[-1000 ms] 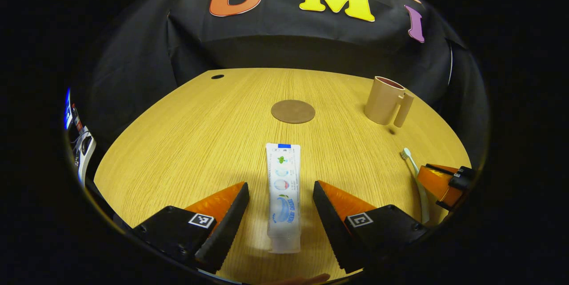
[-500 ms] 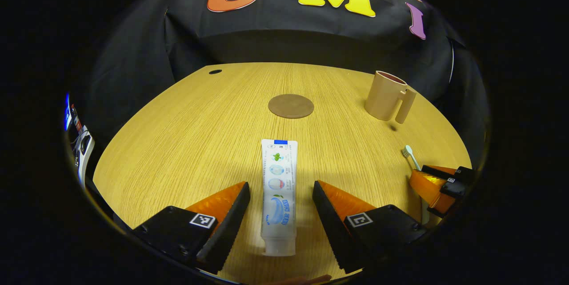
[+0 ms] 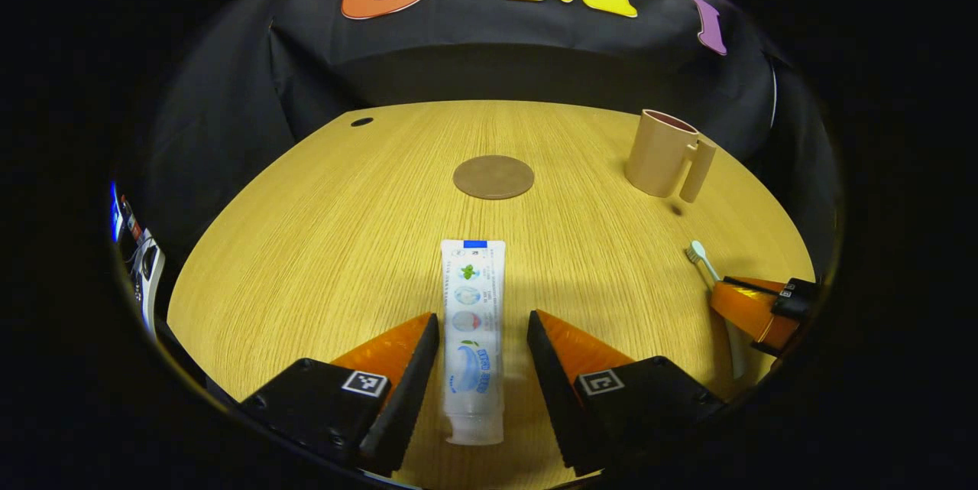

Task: Put the toothbrush and toothpaste on the desktop into the cup, then pick up the cup and place it on the coaster on the desktop.

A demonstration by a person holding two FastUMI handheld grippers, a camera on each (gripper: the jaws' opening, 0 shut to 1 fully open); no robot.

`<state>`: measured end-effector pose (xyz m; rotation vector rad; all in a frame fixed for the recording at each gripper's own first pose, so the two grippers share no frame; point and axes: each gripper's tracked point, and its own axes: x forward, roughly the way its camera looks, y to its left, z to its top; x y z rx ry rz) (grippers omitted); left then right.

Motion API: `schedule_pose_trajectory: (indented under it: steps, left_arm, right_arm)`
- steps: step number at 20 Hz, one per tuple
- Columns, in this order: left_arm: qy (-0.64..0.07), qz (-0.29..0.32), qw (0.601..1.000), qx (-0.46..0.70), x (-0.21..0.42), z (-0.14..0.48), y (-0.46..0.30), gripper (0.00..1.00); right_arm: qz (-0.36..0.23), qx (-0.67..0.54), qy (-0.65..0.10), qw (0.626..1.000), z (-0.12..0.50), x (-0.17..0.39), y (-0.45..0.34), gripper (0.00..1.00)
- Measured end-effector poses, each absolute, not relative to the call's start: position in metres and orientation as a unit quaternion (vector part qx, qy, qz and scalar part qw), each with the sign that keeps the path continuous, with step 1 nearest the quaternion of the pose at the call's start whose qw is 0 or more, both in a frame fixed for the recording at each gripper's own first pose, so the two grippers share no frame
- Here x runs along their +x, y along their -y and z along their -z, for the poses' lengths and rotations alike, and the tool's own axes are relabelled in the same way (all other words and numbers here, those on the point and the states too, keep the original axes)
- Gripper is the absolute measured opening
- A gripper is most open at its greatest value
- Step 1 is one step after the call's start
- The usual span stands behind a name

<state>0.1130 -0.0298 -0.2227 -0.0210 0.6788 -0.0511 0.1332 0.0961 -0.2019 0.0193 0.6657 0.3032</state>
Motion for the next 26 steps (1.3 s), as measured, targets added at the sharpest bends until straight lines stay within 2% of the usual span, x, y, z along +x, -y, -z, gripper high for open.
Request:
schedule_pose_trajectory:
  steps: [1,2,4,6,7,8,9,12,16,20,26]
  left_arm:
    - [-0.329,0.025,0.944,-0.010,0.113,0.222,0.027,0.70]
    - [-0.328,0.022,0.945,-0.011,0.117,0.226,0.026,0.54]
    - [-0.326,0.026,0.945,-0.019,0.113,0.223,0.025,0.45]
    - [-0.323,0.030,0.946,-0.031,0.111,0.220,0.024,0.39]
    - [-0.320,0.031,0.946,-0.035,0.110,0.219,0.024,0.37]
    - [-0.318,0.030,0.947,-0.035,0.108,0.220,0.023,0.40]
    - [-0.310,0.030,0.950,-0.030,0.106,0.218,0.022,0.35]
    - [-0.292,0.045,0.955,-0.043,0.101,0.206,0.029,0.34]
    - [-0.221,0.059,0.972,-0.058,0.102,0.162,0.033,0.34]
    - [-0.170,0.074,0.980,-0.069,0.111,0.126,0.040,0.34]
    - [-0.140,0.087,0.984,-0.062,0.119,0.104,0.049,0.34]
  right_arm:
    - [-0.149,0.012,-0.322,0.935,0.200,0.133,-0.095,0.00]
    - [-0.151,0.012,-0.322,0.935,0.200,0.131,-0.094,0.00]
    - [-0.156,0.022,-0.316,0.935,0.198,0.128,-0.094,0.00]
    - [-0.158,0.022,-0.306,0.939,0.193,0.129,-0.092,0.00]
    - [-0.158,0.017,-0.302,0.940,0.191,0.129,-0.092,0.00]
    - [-0.159,0.015,-0.296,0.942,0.189,0.129,-0.092,0.00]
    - [-0.161,0.014,-0.293,0.942,0.186,0.128,-0.093,0.00]
    - [-0.164,0.017,-0.282,0.945,0.177,0.123,-0.092,0.00]
    - [-0.160,0.024,-0.260,0.952,0.154,0.124,-0.086,0.00]
    - [-0.157,0.031,-0.225,0.961,0.116,0.136,-0.084,0.00]
    - [-0.155,0.021,-0.160,0.975,0.048,0.174,-0.092,0.00]
